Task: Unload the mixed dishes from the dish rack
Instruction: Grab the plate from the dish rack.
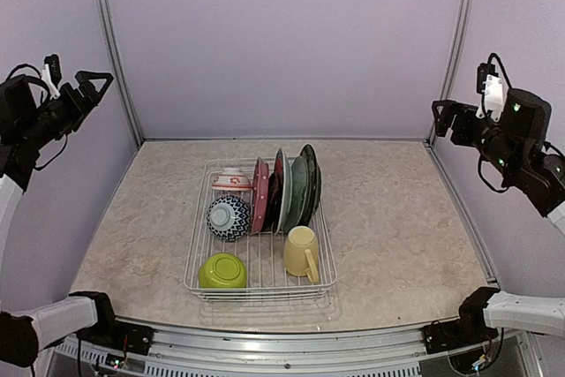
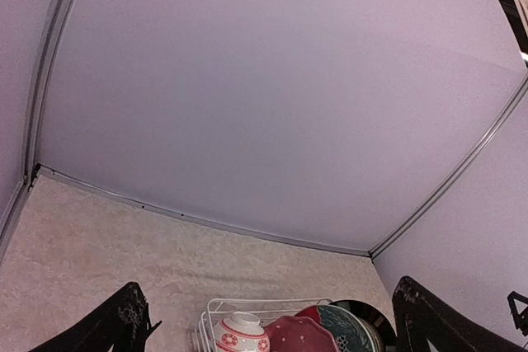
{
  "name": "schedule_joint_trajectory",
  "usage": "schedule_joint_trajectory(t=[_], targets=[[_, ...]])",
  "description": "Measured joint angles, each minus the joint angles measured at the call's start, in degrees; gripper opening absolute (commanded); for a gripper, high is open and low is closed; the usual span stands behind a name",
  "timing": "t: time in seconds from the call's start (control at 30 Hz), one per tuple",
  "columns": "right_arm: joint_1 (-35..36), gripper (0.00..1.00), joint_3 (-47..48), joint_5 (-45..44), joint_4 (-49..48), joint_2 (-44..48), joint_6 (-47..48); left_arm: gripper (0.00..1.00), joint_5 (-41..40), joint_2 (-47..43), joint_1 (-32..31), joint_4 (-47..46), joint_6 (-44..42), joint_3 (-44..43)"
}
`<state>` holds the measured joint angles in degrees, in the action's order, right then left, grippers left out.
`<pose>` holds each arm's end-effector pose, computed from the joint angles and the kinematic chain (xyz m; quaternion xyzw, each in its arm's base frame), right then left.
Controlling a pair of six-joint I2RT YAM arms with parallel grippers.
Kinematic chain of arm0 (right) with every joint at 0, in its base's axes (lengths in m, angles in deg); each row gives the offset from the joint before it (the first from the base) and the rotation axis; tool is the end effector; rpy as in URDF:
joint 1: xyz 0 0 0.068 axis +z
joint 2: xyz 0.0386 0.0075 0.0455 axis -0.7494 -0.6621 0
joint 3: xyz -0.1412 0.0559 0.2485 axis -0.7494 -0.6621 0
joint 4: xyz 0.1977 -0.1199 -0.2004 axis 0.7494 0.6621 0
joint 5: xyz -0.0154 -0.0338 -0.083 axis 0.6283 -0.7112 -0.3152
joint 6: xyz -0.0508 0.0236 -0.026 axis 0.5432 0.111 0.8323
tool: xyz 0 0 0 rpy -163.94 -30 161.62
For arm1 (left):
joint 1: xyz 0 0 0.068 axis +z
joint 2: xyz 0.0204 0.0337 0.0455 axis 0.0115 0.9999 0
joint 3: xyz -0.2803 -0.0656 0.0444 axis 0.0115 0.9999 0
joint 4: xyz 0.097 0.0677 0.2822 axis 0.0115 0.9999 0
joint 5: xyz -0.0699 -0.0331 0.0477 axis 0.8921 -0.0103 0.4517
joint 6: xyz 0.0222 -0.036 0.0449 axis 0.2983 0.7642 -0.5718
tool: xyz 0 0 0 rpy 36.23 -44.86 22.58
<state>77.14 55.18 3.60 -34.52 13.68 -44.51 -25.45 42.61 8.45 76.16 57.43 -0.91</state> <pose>0.1956 0.0840 0.4465 0.0592 0.7321 0.0946 0.6720 0.2208 0.0106 0.4801 -0.0935 0.7066 -0.2901 0.6386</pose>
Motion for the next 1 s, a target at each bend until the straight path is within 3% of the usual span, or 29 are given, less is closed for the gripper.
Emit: schedule_joint_trajectory(t=[0.4, 0.7, 1.0], targets=[[-2.7, 1.0, 4.9, 1.2, 9.9, -4.9, -4.2, 0.99, -0.5, 7.1, -3.9, 2.1, -0.8, -2.6], [-2.8, 1.0, 8.2, 6.3, 15.3, -11.4, -7.5, 0.99, -6.2, 11.3, -14.2, 5.4, -2.6, -5.2], [6.3, 1.0, 9.4, 8.3, 16.7, -21.7, -13.2, 0.99, -8.7, 14.6, -18.7, 10.6, -6.6, -7.2]])
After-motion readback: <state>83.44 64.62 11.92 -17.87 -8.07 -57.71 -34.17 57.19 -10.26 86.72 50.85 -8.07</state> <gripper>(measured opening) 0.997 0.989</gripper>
